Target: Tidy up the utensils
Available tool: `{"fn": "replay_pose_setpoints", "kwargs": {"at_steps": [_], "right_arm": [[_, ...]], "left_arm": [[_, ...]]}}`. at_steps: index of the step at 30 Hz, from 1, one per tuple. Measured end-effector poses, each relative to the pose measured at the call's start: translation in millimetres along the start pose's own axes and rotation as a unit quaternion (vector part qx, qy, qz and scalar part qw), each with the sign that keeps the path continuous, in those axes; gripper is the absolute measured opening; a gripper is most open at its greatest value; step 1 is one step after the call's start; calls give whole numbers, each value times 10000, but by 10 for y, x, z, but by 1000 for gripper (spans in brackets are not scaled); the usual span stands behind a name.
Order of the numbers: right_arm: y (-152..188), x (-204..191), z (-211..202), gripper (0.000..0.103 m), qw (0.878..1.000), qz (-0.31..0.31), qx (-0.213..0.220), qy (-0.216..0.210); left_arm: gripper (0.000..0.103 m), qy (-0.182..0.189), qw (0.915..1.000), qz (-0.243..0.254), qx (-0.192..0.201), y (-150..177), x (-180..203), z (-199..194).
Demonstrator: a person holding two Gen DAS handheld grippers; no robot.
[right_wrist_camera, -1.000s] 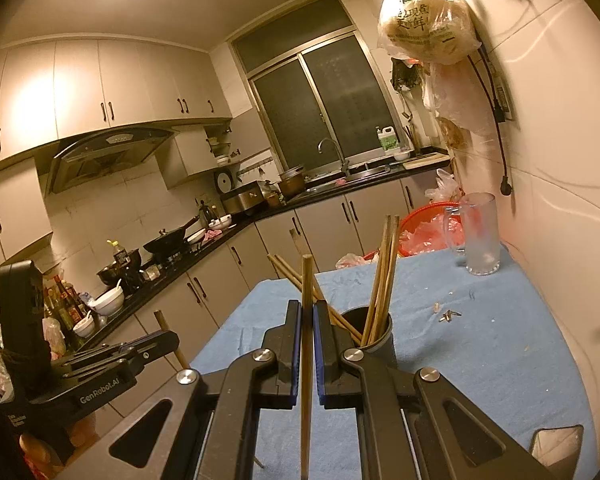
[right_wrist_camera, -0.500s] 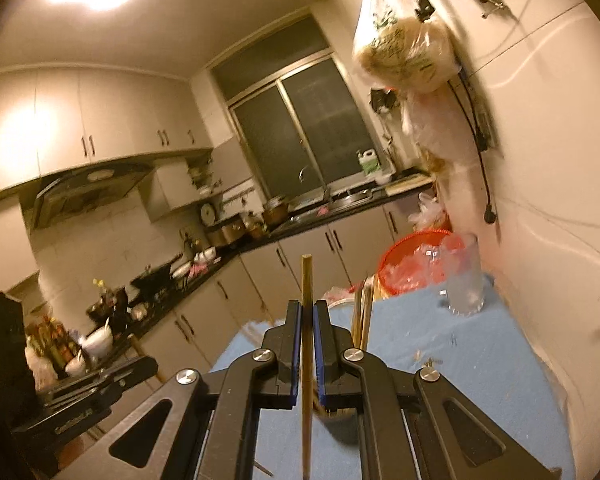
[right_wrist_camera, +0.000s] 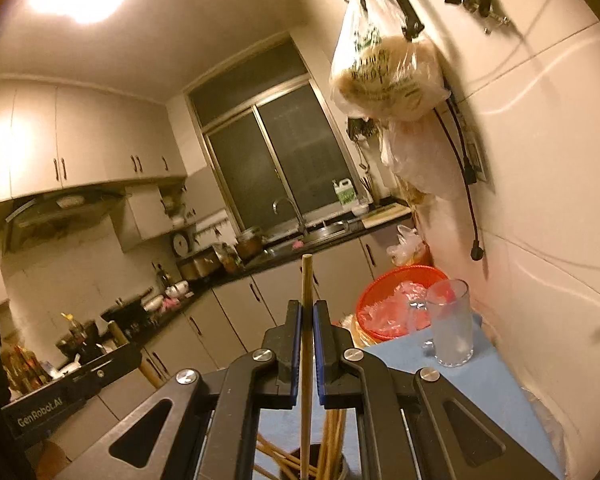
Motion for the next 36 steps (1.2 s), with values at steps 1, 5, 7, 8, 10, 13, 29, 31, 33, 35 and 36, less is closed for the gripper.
{"fn": "replay_pose_setpoints", "kwargs": {"at_steps": [1,5,7,8,10,13,29,31,33,35,36], "right_arm": [[47,6,70,6,9999,-59,-78,27],[248,81,268,6,9992,-112,-387,69],[348,121,360,6,9984,-78,-565,53],[410,143,413,7,9975,-42,-703,-1],[498,177,491,8,9957,23,-917,-89],[626,200,563,8,9925,74,-1204,-192],[510,231,-137,74,9948,255,-984,28],[598,151,-278,74,9952,40,-946,235],[705,62,-365,74,9928,-229,-1071,484],[829,-2,-453,75,9892,-450,-1193,727],[914,-29,-506,75,9864,-566,-1259,895]], "left_arm": [[8,-15,10000,3,-46,34,-6,46],[8,-113,9995,4,-278,192,-83,246],[8,-124,9991,-24,-414,270,-129,329],[8,-122,9988,-30,-470,299,-141,361],[8,-163,9983,-31,-551,350,-171,407],[8,-170,9976,-7,-677,411,-183,448],[68,-688,9972,126,253,472,-256,-395],[76,-848,9952,337,346,613,-241,-539],[84,-975,9934,480,380,755,-247,-640],[86,-1214,9903,535,403,894,-278,-730],[88,-1319,9890,549,378,970,-306,-766]]}}
Point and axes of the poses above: each gripper's, at about its wrist camera, not at the fingertips, and z roughly the way its jaws point, x to its right, y to its underside, the point moved 2 cm from there along z, roughly the way its jaws point, and after that the axes turned 4 degrees about -z, right-handed, at the moved point
